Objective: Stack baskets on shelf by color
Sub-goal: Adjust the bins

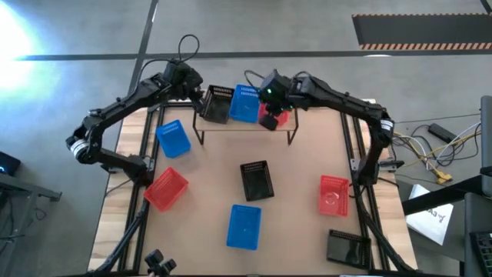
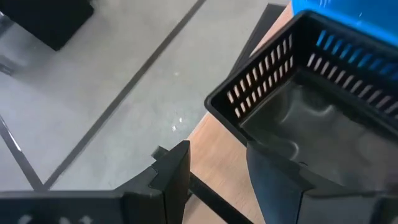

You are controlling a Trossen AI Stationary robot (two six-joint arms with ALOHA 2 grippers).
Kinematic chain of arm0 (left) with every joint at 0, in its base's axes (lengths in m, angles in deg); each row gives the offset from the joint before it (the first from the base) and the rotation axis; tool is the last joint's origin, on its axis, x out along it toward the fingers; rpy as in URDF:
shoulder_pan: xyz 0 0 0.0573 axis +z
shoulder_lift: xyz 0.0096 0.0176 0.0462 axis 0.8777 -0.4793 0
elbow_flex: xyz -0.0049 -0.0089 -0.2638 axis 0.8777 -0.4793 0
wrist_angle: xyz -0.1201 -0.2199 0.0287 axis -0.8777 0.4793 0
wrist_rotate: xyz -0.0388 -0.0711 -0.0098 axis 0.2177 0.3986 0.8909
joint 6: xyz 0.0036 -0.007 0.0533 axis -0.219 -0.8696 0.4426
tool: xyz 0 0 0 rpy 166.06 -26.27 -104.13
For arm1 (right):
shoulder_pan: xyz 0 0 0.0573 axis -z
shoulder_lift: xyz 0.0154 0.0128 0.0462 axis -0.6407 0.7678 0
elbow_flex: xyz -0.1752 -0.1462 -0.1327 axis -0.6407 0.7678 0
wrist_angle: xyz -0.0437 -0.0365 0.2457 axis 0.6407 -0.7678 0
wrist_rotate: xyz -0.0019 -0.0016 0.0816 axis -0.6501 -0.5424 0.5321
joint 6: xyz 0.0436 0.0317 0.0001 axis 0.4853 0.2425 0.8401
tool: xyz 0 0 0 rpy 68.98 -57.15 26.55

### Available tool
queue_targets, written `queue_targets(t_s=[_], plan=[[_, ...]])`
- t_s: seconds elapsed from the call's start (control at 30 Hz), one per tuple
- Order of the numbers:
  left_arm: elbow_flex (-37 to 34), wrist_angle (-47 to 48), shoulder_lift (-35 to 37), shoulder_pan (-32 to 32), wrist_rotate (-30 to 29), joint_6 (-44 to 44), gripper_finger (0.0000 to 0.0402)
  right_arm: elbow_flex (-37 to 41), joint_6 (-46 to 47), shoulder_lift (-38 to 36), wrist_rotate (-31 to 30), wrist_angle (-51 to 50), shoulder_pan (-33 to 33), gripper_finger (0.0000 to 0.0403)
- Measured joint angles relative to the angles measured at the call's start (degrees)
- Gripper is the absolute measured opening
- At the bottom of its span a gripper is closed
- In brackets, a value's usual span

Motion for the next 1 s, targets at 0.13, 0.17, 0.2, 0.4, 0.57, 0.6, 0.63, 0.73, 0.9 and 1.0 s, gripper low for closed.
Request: queue_targets(t_s=[0.13,0.17,0.2,0.4,0.57,0.6,0.63,0.73,0.9,1.0], plan=[[-0.1,0.0,2.4,-0.2,0.0,0.8,0.0143,6.3,-0.5,-4.6,0.0,1.1,-4.7,0.0013],[-0.3,-0.1,2.8,-0.3,0.0,0.8,0.0143,8.2,-0.5,-5.8,0.1,1.6,-6.1,0.0013],[-0.7,0.0,3.1,-0.5,0.0,0.8,0.0143,10.4,-0.3,-7.2,0.2,2.2,-7.6,0.0013],[-3.2,0.8,3.6,-2.8,0.0,0.8,0.0143,23.9,4.8,-13.8,0.3,7.3,-15.7,0.0013],[-3.4,3.2,1.8,-7.0,-0.2,0.5,0.0143,34.0,8.1,-17.7,-3.9,11.6,-17.0,0.0013],[-3.4,3.1,1.4,-7.6,-0.5,0.1,0.0143,35.6,8.4,-18.3,-5.5,12.9,-16.7,0.0013],[-3.3,3.1,1.0,-8.2,-0.5,-0.6,0.0143,36.9,8.5,-19.0,-6.7,14.4,-16.3,0.0013],[-3.1,2.2,-0.2,-9.4,-0.6,-1.0,0.0143,39.8,8.2,-20.6,-9.0,19.3,-15.0,0.0013],[-3.1,-0.6,-1.3,-10.1,-0.7,-3.7,0.0143,41.6,8.0,-22.7,-10.6,22.1,-11.0,0.0013],[-3.1,-2.5,-1.6,-10.2,-0.8,-4.0,0.0143,42.1,8.1,-23.7,-10.8,22.1,-8.3,0.0013]])
